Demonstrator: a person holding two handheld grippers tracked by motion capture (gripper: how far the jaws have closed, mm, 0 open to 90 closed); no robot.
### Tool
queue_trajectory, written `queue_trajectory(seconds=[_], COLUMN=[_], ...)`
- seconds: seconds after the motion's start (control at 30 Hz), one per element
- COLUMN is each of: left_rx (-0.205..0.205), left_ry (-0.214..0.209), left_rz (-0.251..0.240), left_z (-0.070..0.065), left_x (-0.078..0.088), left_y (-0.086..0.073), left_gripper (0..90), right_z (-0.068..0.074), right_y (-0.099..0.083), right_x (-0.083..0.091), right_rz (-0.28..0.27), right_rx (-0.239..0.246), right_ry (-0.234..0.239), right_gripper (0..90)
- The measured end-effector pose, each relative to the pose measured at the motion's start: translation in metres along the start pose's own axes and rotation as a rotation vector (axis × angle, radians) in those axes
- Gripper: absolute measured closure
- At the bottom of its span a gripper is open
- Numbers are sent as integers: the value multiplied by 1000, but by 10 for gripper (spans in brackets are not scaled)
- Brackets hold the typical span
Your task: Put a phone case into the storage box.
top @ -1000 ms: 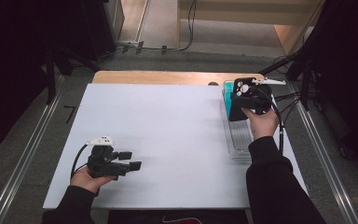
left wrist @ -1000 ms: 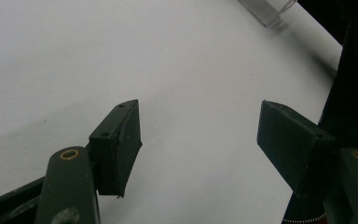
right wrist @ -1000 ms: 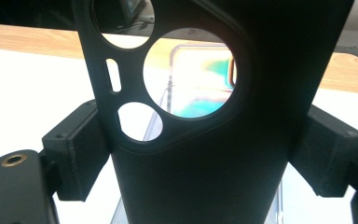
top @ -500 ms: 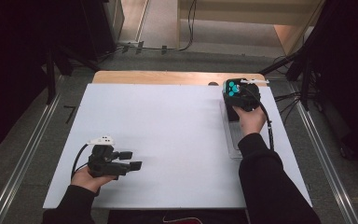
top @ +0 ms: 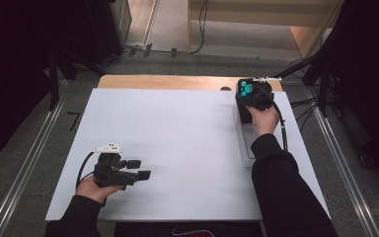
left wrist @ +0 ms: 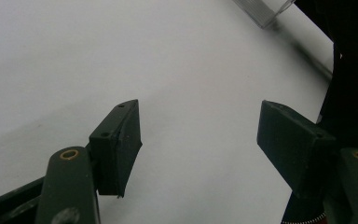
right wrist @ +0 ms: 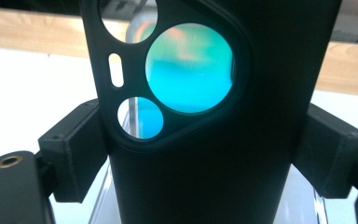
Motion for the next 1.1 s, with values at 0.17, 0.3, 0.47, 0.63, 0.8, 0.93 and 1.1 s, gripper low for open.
queue_trajectory(seconds=[0.17,0.3,0.47,0.63,0.8,0.93,1.1], left_rx=[-1,1,5,7,11,11,15], left_ry=[0,0,-1,-1,-3,-2,-4], left_rz=[0,-3,-2,-3,-1,0,1], left_z=[0,1,1,1,2,3,4], left_x=[0,1,1,1,1,1,2], left_y=[0,0,0,0,1,1,0], left_gripper=[305,305,305,305,305,305,304], right_z=[1,4,12,30,54,72,90], right_y=[1,3,5,3,-3,-8,-16], right_x=[4,12,27,40,49,54,58], right_rz=[2,-8,-16,-4,28,37,52], right_rx=[-6,-3,24,53,91,116,144], right_ry=[34,59,69,123,193,252,315], right_gripper=[0,0,0,0,0,0,0])
Point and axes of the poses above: each handheld gripper's, and its own axes: x roughly backward along the jaws, y roughly out of its top, z roughly to its left, the point moved 9 cm from there along -x, roughly forward along the jaws, and after that the axes turned 7 degrees about z, right-handed, at the moved point
